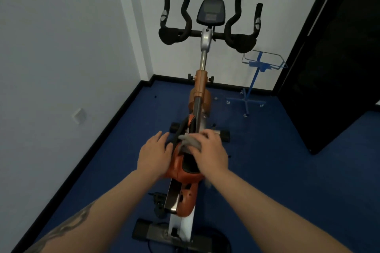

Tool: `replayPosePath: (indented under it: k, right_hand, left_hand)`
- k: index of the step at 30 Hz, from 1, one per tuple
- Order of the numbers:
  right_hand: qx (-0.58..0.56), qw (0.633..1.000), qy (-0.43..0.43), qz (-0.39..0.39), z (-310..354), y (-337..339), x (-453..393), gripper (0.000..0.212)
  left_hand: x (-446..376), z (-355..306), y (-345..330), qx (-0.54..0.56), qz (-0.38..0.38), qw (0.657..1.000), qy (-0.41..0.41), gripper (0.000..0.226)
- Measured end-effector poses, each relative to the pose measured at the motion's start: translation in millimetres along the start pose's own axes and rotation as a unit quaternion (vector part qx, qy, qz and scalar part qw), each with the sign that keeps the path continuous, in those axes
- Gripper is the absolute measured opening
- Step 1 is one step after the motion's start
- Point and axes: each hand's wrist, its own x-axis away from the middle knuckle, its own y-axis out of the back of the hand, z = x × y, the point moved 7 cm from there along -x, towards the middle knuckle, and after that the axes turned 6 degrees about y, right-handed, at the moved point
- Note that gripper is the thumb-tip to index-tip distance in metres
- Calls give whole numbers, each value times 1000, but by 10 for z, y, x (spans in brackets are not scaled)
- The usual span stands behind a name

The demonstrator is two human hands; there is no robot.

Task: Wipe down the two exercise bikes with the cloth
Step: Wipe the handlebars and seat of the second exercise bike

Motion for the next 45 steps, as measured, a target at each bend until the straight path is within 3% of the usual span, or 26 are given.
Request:
replayPosePath:
  k: [2, 8, 11, 14, 18, 21, 23, 26, 28, 31, 35, 37, 41, 45]
  right_hand:
    - [52, 998, 11, 31, 22, -207, 166, 35]
    - [111, 988, 108, -3, 41, -250, 475, 41]
    - [-4, 1000, 23, 20, 21, -379, 206, 41]
    - [-92, 995, -7, -35, 20, -437, 389, 43]
    - [-167, 984, -43, -50, -57, -491, 739, 43]
    - [-300, 931, -204, -41, -368, -495, 386, 27]
    - [-331, 904, -262, -65, -417, -481, 334, 26]
    - [-298, 891, -288, -185, -202, -549, 781, 25]
    - [-277, 886, -298, -222, -3, -627, 1008, 34]
    - [-261, 895, -299, -204, -85, -583, 719, 34]
    - [-229, 895, -326, -201, -168, -434, 524, 39]
    - [-125, 927, -274, -222, 89, -517, 693, 49]
    - [69, 970, -143, -181, 583, -748, 796, 44]
    - [103, 966, -187, -149, 481, -600, 513, 36]
  left_hand:
    - [62, 88, -128, 14, 12, 1000, 7, 49]
    - [161, 183, -253, 42, -7, 999, 15, 50]
    - [170, 172, -235, 41, -18, 999, 17, 50]
    - [180, 187, -236, 65, -18, 998, 2, 49]
    - [172, 277, -221, 185, -17, 983, -7, 46]
    - [80, 369, -193, 254, -5, 967, -1, 39]
    - [-26, 420, -189, 274, 16, 961, 12, 32]
    - [-188, 419, -194, 292, 52, 955, 22, 21]
    - [-247, 360, -213, 294, 65, 953, 15, 17]
    - [-280, 285, -269, 287, 65, 956, 6, 16]
    - [-256, 324, -269, 356, 45, 933, 20, 32]
    - [-263, 351, -296, 379, 59, 923, 30, 35]
    - [-297, 375, -327, 394, 104, 913, 3, 31]
    - [-272, 407, -358, 453, 177, 874, -7, 37]
